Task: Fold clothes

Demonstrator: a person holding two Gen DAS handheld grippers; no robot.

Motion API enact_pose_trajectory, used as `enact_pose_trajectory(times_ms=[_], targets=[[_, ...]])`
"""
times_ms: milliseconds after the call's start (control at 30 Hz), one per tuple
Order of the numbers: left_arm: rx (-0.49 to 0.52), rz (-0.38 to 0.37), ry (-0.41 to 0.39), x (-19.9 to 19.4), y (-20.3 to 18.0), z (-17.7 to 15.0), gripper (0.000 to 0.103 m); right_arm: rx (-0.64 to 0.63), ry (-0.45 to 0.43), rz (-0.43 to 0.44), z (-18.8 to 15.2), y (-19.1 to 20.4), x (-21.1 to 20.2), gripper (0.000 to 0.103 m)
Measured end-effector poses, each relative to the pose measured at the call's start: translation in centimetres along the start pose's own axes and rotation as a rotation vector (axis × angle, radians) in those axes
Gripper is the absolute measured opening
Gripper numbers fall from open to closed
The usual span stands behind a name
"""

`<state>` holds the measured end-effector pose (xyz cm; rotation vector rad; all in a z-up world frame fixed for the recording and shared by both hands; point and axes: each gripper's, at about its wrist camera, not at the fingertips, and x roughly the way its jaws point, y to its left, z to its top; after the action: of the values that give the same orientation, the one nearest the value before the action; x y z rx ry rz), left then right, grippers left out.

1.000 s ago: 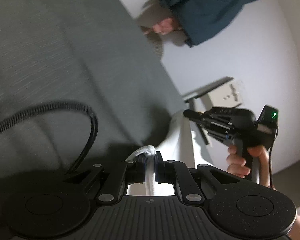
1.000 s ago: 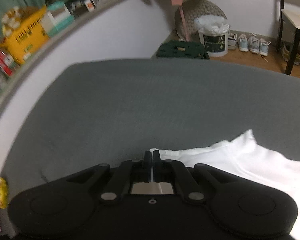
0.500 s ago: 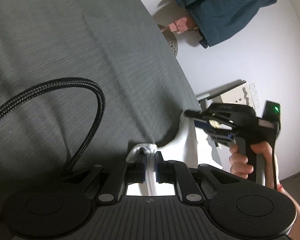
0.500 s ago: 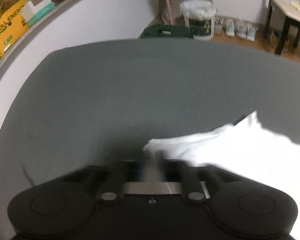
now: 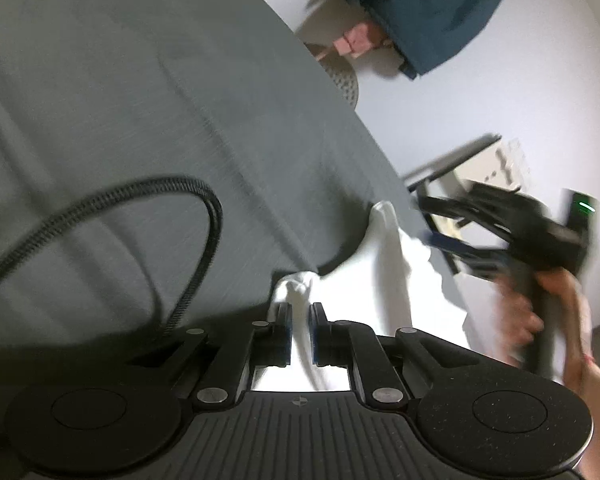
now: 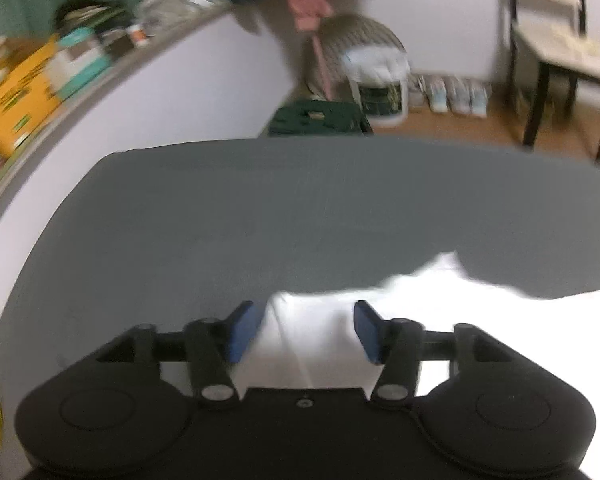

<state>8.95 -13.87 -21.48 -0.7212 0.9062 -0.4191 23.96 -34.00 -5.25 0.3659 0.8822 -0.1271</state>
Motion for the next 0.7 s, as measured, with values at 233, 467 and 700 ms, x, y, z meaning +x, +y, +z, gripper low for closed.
enact_pose_trajectory(times_ms=[233,467,700], targets=[[0.282,0.000,-0.159,-4.8,-4.5,0.5,0.084,-0.072,0.175,-0.012,-13.5,-5.1,-14.4,0.054],[0.790,-0.318,0.257,-5.2,-10.9,-4.6,0.084,0.053,0.349,-0.130,-27.6,-9.0,-20.3,0.045],[1.333,-0.408,0.602,-8.2,-12.6,-13.5,0.084,0.173,0.263,-0.082,-31.6,-9.1,-23.1,0.039]])
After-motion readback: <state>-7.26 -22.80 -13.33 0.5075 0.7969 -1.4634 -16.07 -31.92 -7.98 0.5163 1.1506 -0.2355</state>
